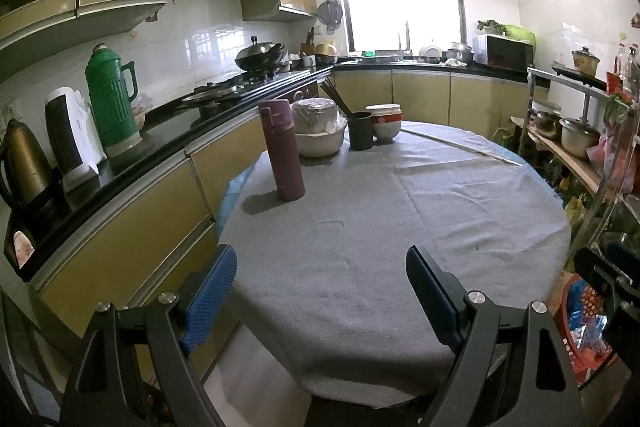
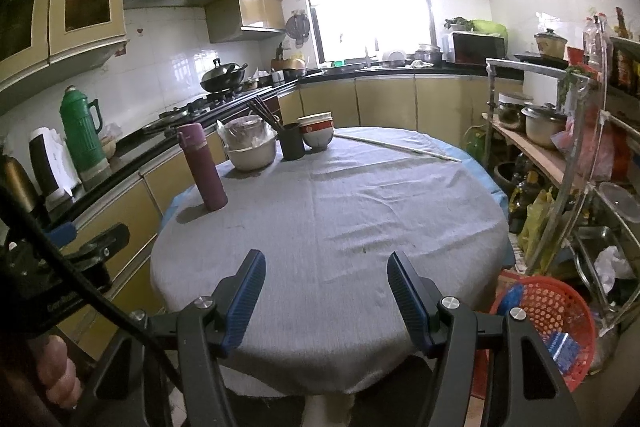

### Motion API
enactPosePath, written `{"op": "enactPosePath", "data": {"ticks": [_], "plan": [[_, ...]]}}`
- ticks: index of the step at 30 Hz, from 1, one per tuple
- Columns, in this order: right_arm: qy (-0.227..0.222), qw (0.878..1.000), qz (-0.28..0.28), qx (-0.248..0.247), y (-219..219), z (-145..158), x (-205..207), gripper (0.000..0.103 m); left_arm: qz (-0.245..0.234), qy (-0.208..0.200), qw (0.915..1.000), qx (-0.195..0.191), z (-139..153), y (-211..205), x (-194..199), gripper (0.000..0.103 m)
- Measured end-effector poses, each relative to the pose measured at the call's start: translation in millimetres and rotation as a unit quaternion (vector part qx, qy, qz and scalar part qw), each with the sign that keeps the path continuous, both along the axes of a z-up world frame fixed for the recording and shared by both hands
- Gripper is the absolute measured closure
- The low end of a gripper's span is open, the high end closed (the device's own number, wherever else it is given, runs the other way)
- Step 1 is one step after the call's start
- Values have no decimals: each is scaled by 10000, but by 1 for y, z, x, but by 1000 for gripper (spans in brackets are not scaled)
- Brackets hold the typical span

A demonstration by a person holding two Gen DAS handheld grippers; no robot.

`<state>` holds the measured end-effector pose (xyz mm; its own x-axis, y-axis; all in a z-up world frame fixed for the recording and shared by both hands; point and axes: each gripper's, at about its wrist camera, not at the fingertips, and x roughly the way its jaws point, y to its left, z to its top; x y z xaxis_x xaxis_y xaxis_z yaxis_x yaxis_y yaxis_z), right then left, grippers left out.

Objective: Collect trash

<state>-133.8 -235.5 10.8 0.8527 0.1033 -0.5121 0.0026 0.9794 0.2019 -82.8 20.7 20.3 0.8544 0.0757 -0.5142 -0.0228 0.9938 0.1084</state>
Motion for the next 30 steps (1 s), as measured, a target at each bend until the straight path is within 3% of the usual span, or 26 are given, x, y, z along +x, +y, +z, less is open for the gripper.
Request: {"op": "enactPosePath", "data": {"ticks": [23, 30], "plan": [[173, 9996, 214, 88, 4, 4, 80, 36, 106, 121, 9997, -161, 11, 2, 48, 16], [448, 9988, 52, 198, -11, -15, 118, 31, -132, 525, 9977, -418, -11, -2, 96, 16]]}}
